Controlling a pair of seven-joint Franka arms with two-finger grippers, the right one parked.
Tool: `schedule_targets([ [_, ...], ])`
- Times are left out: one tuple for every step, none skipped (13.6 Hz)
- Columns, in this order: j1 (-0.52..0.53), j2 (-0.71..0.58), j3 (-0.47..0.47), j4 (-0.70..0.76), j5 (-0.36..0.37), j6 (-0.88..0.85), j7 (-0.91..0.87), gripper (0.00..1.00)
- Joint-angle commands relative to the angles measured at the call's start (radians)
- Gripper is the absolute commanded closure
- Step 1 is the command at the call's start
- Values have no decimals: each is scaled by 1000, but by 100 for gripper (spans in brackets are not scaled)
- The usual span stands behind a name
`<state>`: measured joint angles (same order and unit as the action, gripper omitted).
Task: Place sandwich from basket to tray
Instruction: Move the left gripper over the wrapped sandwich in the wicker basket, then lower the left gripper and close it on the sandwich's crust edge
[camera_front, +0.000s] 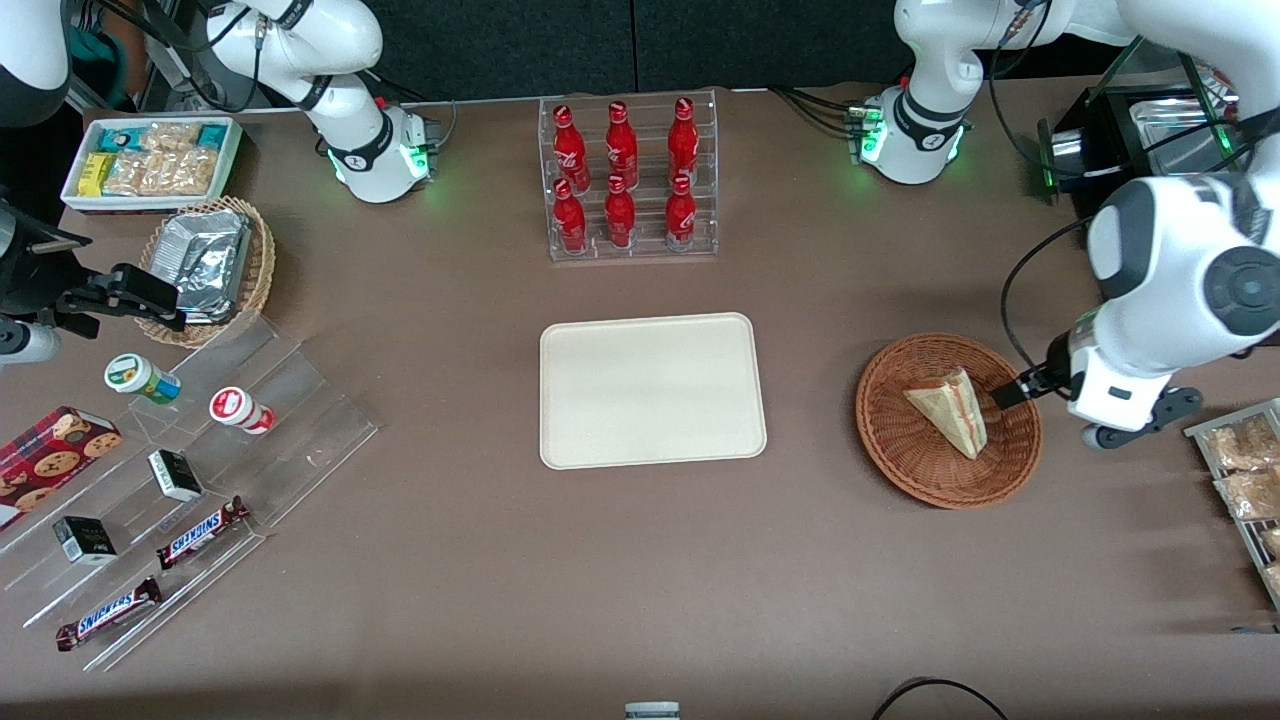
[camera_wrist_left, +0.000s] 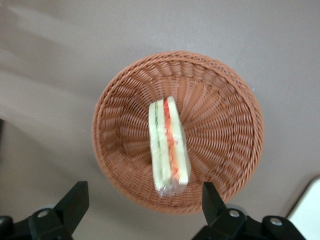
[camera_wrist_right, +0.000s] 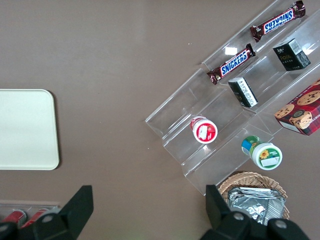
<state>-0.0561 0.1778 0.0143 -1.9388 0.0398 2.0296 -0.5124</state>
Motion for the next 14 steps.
schedule_targets([
  [-7,-30,-2,-139,-8,168,-96,0],
  [-11,-30,-5,-173,-8,207,-109,0],
  [-31,-27,-4,-196,-8,245,-130,0],
  [-42,-21,-5,-210,-8,277,-156,0],
  [-60,-9,-4,-227,-8,302,-172,0],
  [-70,-3,-4,-238,-8,323,-175,0],
  [-70,6,-4,-249,-3,337,-176,0],
  [-70,11,-4,-258,8,339,-175,0],
  [-70,17,-2,-259,11,339,-173,0],
  [-70,26,-2,-262,12,339,-173,0],
  [-70,31,-1,-264,14,340,-175,0],
  [-70,41,-1,-264,14,353,-175,0],
  [-70,52,-1,-265,14,365,-175,0],
  [-70,66,-1,-265,14,373,-175,0],
])
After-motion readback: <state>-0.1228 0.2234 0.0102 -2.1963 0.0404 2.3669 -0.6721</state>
